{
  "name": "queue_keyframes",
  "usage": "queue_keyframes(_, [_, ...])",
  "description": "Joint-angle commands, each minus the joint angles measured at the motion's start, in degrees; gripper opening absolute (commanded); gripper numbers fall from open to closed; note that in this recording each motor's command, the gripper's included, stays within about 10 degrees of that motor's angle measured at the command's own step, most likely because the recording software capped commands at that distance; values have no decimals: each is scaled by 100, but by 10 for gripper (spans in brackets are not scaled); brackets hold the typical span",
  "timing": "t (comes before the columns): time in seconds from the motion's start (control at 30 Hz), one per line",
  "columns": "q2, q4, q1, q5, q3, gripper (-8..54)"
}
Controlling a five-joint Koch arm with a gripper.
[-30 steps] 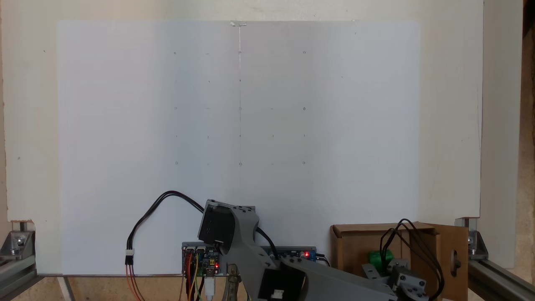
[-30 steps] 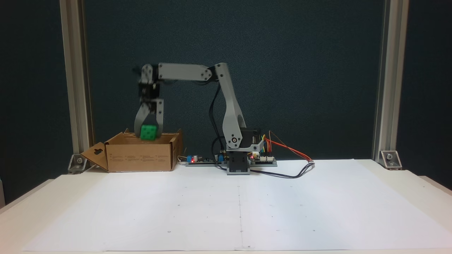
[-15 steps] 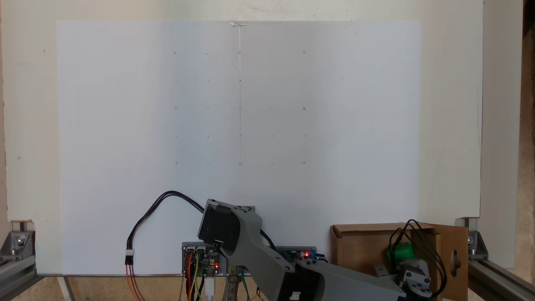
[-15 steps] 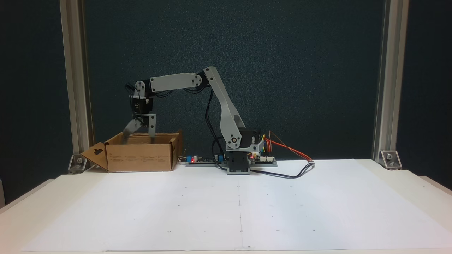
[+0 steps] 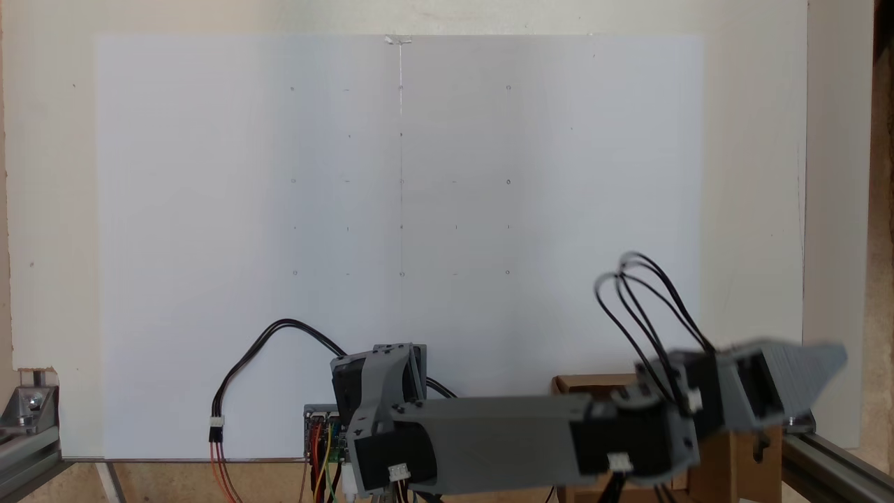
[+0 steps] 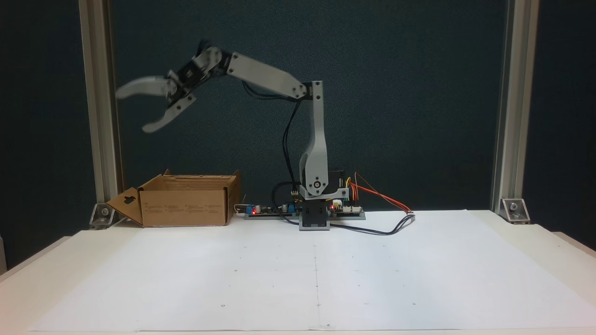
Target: Grasp a green dice and put it in the bin.
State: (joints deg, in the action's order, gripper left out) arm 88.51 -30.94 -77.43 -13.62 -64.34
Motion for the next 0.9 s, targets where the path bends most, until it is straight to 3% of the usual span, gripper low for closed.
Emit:
queue_keyframes(0.0, [299, 97, 694, 246, 272, 418])
queue_keyframes(0.27, [1204, 97, 3349, 299, -343, 445])
queue_keyframes(0.57, [2663, 132, 6319, 554, -2250, 450])
queue_keyframes(0.87, [3560, 1650, 7708, 633, -4069, 452])
